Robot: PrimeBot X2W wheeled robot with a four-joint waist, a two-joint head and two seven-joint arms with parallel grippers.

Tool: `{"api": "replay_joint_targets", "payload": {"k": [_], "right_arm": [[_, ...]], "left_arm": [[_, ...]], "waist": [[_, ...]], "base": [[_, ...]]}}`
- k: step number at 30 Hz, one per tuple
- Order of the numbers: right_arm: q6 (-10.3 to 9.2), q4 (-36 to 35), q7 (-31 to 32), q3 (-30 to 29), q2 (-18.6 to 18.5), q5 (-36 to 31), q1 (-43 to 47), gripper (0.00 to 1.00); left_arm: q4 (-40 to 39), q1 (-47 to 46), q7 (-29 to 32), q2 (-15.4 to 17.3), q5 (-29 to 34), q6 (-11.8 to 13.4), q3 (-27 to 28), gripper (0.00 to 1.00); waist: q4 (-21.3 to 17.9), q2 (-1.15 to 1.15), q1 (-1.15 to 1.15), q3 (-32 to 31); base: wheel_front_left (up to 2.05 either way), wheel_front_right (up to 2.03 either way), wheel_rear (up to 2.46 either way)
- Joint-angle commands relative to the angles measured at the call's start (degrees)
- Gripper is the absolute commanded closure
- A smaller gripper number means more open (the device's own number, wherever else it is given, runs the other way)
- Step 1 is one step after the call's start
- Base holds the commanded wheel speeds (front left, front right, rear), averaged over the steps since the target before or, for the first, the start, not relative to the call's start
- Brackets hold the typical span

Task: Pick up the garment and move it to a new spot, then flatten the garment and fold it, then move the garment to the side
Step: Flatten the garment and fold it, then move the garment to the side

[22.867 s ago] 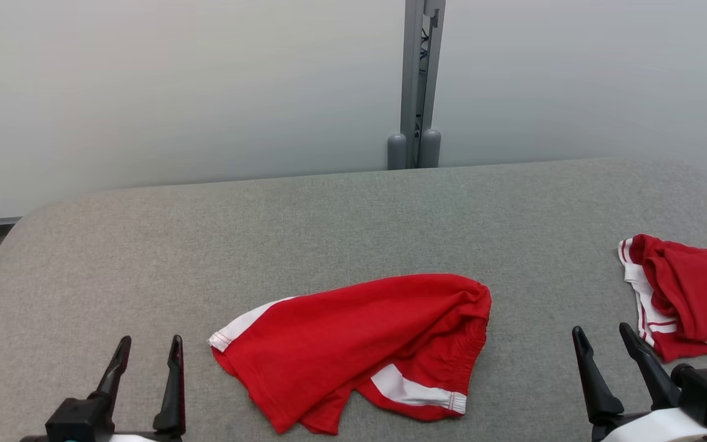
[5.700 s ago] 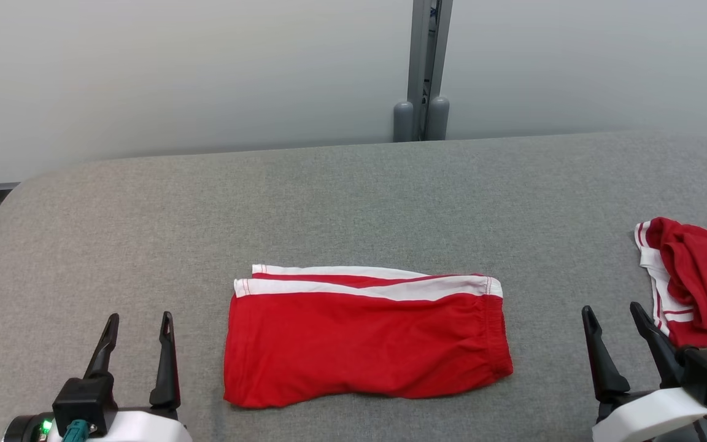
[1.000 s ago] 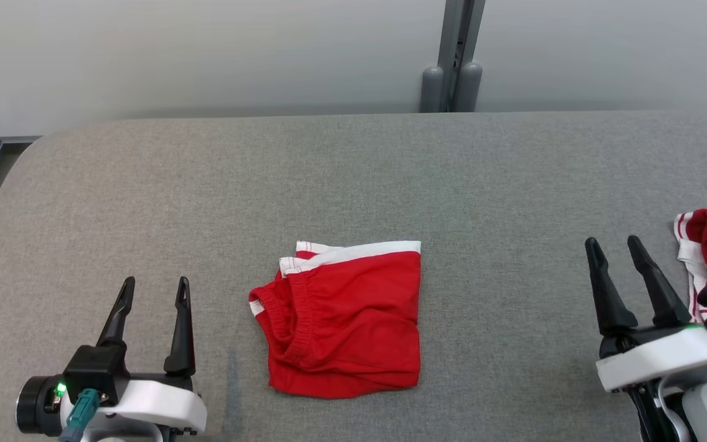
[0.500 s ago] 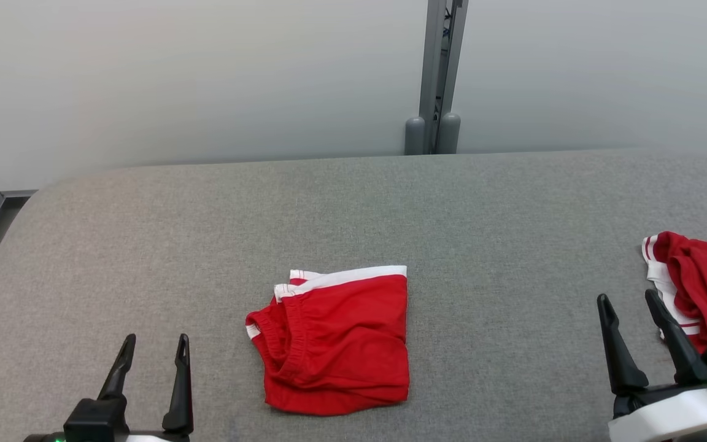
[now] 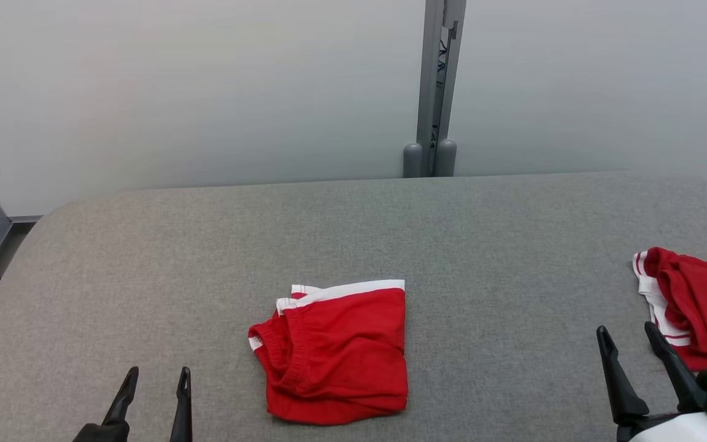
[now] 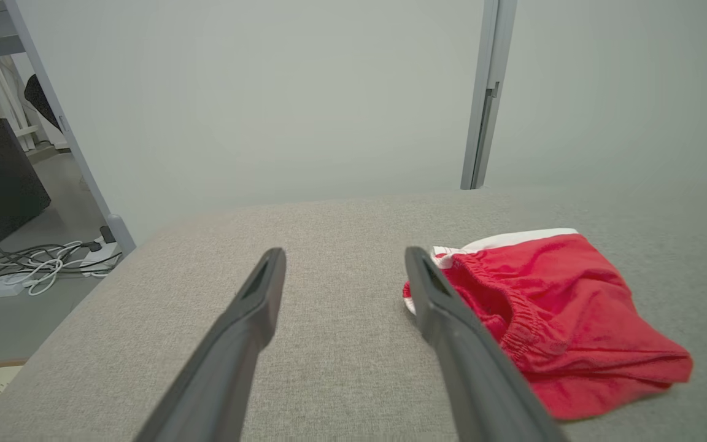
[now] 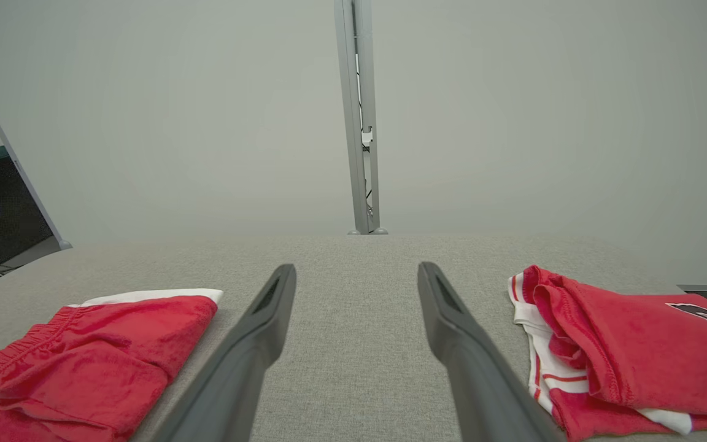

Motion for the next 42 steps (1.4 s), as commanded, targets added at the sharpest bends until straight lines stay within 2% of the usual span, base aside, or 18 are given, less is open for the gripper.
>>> {"api": "replay_joint_targets", "payload": {"k": [1,32,37,42], "right_arm": [[0.1,-0.4,0.4,-0.3,-0.1,-0.4,0.6,0.0],[0.11,-0.5,1.2,-0.5,0.0,-1.7,0.5,0.0],[0.11,0.9,1.7,-1.4,-0.2,-2.1,-1.0,0.0],[0.11,6.3,2.1,1.2,-0.3,-0.7,-4.5,0.0]], "left_arm": [[0.0,0.5,0.2,0.5,-0.3,0.2,-0.1,0.0],[0.4,-0.8,0.2,1.2,-1.0,0.5,-0.9,0.0],[0.3,-3.5,0.1,0.9,-0.5,-0.3,-1.8,0.0],[1.2,-6.6,-0.5,-0.1,-0.4,-1.1,-3.0,0.0]], "waist": [[0.1,0.0,0.0,-0.2],[0.4,0.0,0.0,0.4],[3.0,0.0,0.0,2.0],[7.0,0.0,0.0,3.6]], "base": [[0.0,0.0,0.0],[0.0,0.0,0.0],[0.0,0.0,0.0],[0.0,0.0,0.0]]}}
